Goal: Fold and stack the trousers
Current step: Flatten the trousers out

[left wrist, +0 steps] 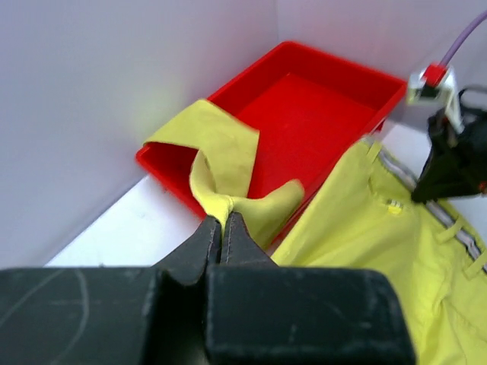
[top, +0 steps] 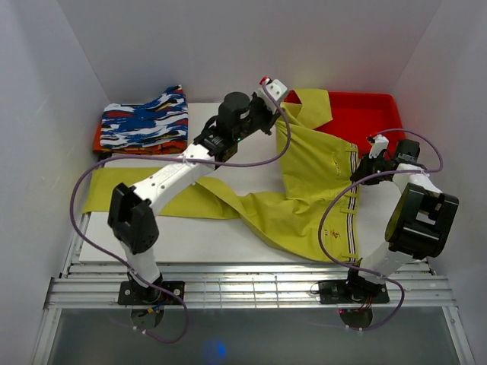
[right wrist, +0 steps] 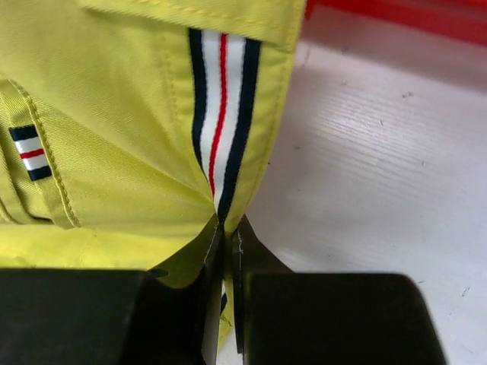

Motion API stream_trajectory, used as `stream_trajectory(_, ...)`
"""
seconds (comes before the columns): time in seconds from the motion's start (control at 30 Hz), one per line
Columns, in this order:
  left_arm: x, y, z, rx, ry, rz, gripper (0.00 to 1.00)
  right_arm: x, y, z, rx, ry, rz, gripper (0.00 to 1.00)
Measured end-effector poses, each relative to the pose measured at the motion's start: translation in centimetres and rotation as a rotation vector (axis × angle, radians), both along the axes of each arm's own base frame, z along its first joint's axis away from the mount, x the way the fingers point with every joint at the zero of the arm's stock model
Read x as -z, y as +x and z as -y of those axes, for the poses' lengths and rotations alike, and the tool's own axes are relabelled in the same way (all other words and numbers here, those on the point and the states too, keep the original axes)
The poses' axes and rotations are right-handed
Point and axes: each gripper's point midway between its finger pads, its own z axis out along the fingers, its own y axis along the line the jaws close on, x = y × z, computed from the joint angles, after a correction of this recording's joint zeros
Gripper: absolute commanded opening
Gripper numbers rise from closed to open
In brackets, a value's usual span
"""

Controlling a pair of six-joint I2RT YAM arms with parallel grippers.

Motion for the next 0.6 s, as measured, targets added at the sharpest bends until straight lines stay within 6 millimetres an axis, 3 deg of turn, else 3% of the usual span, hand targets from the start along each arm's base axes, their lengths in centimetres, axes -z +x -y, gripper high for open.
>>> stream_trajectory(0.17, 1.7, -5.2, -6.1, -0.121, 0.089, 0.003, 0.0, -2.0, 0.2, -1.2, -0.043, 0.044, 0.063, 0.08)
stream_trajectory(0.33, 4.2, -12.7, -10.0, -0.055, 0.146, -0.073, 0.0, -2.3, -0.7, -2.9, -0.089, 0.121, 0.042, 0.08)
stream_trajectory(0.4, 4.8, -15.1, -10.3, 0.036, 0.157, -0.105, 0.36, -2.5, -1.4, -3.6, -0.109, 0.145, 0.025, 0.08)
stream_trajectory(0.47, 5.9, -17.5, -10.2, 0.144, 0.173, -0.138, 0.7, -2.3, -1.7, -3.1, -0.116, 0.097, 0.031, 0.08)
stream_trajectory(0.53, 6.4, -18.7, -10.8, 0.179, 0.168, -0.182, 0.73, -1.6, -2.1, -0.8, -0.086, -0.016, 0.037, 0.08)
stream_trajectory(0.6, 6.4, -18.6, -11.1, 0.176, 0.156, -0.21, 0.77, -1.2, -2.9, 1.4, -0.059, -0.112, 0.041, 0.08)
